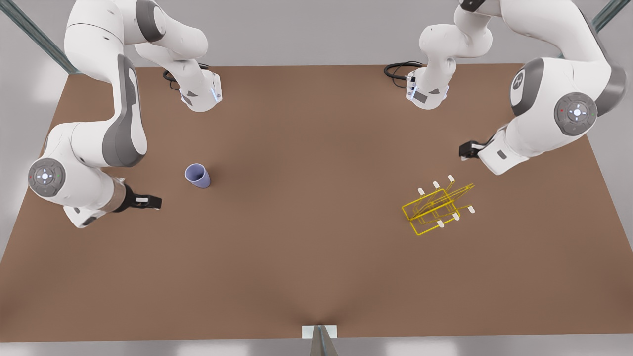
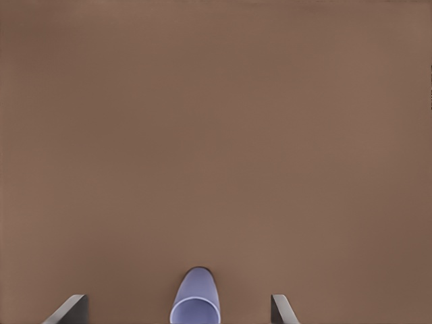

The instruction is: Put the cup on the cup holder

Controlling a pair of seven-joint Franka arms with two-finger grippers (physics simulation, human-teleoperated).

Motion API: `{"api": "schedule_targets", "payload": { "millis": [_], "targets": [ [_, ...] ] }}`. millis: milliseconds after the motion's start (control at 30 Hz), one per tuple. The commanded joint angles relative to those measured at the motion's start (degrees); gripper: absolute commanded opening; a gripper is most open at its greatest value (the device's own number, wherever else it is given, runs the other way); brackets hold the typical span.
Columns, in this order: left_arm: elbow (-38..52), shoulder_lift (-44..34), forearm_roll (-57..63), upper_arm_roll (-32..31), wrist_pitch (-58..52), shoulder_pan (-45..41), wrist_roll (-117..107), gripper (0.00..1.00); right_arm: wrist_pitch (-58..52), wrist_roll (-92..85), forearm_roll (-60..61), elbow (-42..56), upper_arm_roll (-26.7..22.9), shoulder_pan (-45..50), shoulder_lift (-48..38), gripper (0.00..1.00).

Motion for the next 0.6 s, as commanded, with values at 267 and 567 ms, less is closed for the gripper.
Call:
{"api": "schedule_targets", "payload": {
  "millis": [267, 567],
  "targets": [
    [-1.12, 1.31, -0.17, -0.06, 0.01, 0.25, 0.02, 1.0, 9.01, 2.73, 4.08, -9.02, 0.2, 3.71, -0.77, 1.0],
    [-2.7, -0.19, -0.7, -0.24, 0.01, 0.25, 0.72, 1.0, 21.67, 10.55, 3.12, -41.99, 4.77, 7.66, -22.75, 1.0]
  ]
}}
